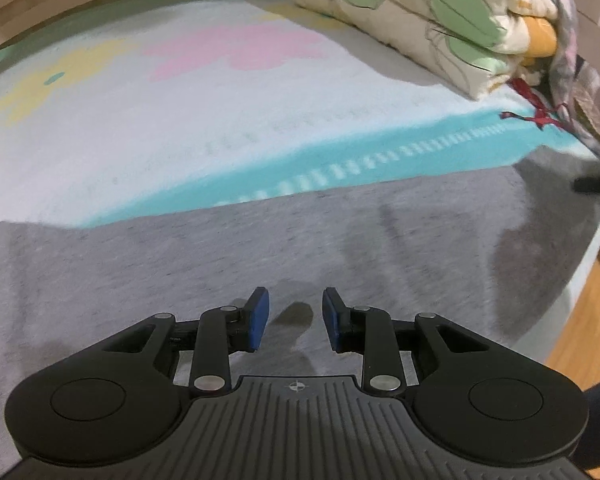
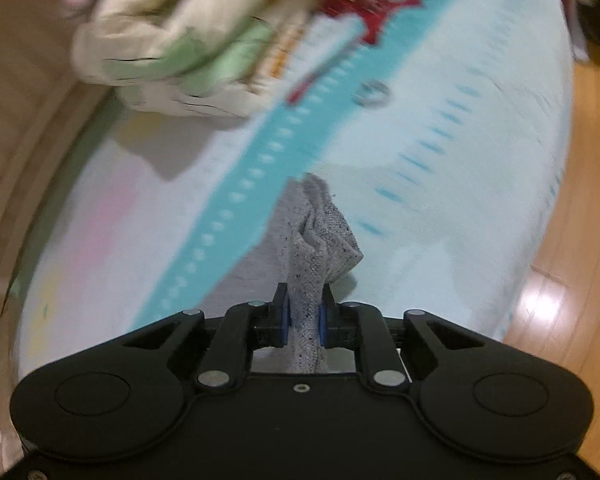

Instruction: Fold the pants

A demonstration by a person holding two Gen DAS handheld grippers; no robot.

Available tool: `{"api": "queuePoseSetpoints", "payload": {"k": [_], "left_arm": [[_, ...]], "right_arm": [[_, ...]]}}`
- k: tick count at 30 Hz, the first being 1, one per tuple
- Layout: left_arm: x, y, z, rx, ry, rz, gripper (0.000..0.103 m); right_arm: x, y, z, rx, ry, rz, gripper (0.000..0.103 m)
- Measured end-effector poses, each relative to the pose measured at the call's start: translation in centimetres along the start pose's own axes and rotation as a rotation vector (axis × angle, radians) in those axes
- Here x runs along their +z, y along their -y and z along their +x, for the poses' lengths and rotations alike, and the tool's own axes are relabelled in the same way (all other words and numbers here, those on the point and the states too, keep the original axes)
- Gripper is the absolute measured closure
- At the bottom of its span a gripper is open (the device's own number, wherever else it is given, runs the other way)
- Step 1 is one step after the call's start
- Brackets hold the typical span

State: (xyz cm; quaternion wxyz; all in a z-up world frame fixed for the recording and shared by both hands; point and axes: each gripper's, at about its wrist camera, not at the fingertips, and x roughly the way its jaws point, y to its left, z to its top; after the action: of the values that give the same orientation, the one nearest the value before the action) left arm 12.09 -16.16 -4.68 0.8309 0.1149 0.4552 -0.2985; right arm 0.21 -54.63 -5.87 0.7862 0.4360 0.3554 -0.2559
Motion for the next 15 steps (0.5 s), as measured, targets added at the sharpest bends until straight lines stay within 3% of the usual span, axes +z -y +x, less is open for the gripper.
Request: {"api": "queuePoseSetpoints", "payload": {"k": [4, 7, 11, 15], "left_arm": [[-0.3, 2.3, 2.1, -0.045, -0.040, 0.042, 0.074], [-0.6, 3.7, 2.4, -0.008, -0.023, 0.147, 0.073], [0.9, -1.1, 0.5, -0.044, -0.074, -0.031, 0.074], [1.5, -8.4, -3.5, 0.090, 0.002, -0.135, 0.073]], "right_arm": [[-0.4, -3.2, -1.3, 0.029, 0.038, -0.104, 0.081], [-1.4, -6.4, -2.2, 0.033, 0.049, -0.208, 0.081], [-4.2, -12.4, -3.6, 0.101, 0.066, -0.396, 0.081], [-9.1, -18.9, -4.3, 0.234, 0.025, -0.588, 0.081]]}}
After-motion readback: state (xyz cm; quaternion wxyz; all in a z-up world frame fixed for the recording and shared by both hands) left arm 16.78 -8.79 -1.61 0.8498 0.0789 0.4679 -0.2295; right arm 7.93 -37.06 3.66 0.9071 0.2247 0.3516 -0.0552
